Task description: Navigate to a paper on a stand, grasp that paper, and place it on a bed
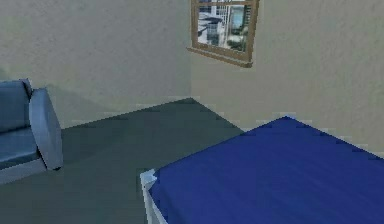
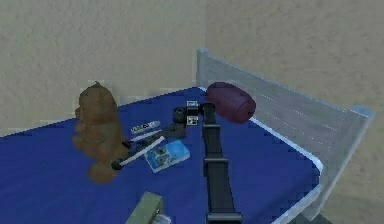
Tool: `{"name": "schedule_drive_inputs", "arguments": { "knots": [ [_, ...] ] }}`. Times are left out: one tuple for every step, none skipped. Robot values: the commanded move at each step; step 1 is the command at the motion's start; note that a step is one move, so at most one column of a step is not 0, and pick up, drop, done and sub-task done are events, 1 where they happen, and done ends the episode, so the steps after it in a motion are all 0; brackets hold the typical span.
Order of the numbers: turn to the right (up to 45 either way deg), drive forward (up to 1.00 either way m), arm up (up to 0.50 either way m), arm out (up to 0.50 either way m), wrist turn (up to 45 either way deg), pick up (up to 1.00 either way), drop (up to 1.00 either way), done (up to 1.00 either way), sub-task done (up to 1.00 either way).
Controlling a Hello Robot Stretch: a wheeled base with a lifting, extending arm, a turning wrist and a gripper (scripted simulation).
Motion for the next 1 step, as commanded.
{"name": "schedule_drive_inputs", "arguments": {
  "knots": [
    [0.0, 0.00, 0.00, 0.00, 0.0, 0.00, 0.00, 1.00, 0.00]
  ]
}}
